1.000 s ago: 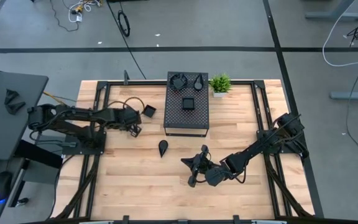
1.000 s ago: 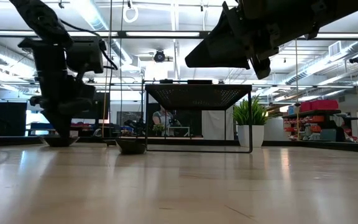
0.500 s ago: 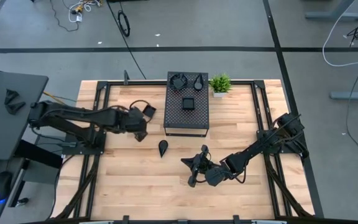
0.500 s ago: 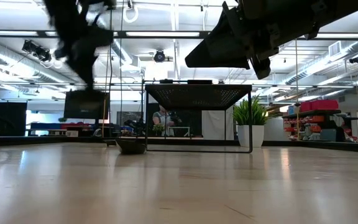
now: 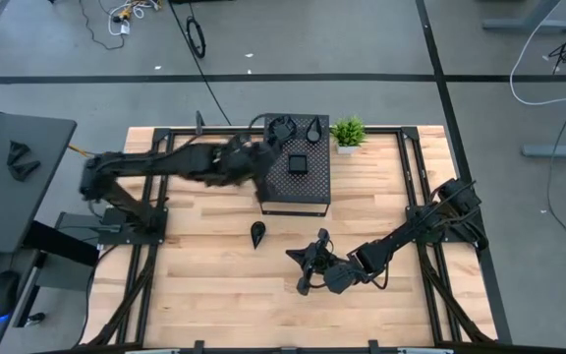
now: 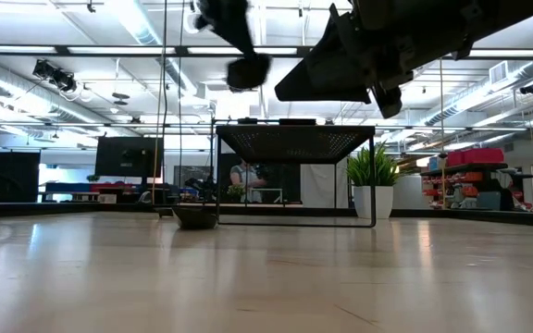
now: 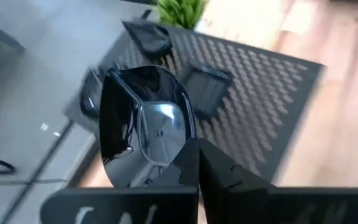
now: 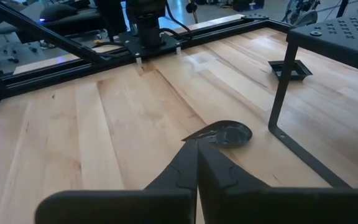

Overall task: Pick & Place Mini shaped plates
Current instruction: Stack the black leaf-shaped plate on top of the black leaf-shaped plates on the shelf

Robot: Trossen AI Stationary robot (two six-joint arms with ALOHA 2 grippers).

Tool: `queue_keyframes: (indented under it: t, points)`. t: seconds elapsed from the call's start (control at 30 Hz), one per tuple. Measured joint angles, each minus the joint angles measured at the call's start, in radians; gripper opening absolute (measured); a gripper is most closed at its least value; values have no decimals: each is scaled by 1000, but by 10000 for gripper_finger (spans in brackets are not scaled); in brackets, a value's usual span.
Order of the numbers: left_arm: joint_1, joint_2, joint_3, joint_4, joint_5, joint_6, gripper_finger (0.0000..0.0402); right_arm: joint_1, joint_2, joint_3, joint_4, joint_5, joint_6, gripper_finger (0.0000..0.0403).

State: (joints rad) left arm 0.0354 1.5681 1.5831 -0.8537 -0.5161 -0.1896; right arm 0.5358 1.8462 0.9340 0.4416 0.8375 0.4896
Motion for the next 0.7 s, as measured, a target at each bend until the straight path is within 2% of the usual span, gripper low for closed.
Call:
queue_keyframes:
  t: [0.17, 0.3, 0.5, 0.7]
  points:
    - [106, 157, 129, -1, 15, 125, 1, 0, 0, 0, 1, 0, 3, 4]
    - [179, 241, 152, 58, 29, 193, 1, 2, 0, 0, 1, 0, 7, 4]
    - [237, 293, 153, 152, 27, 228, 2, 2, 0, 0, 1, 0, 22, 4]
    - [273, 299, 130, 154, 71, 194, 5, 3, 0, 0, 0, 0, 22, 4]
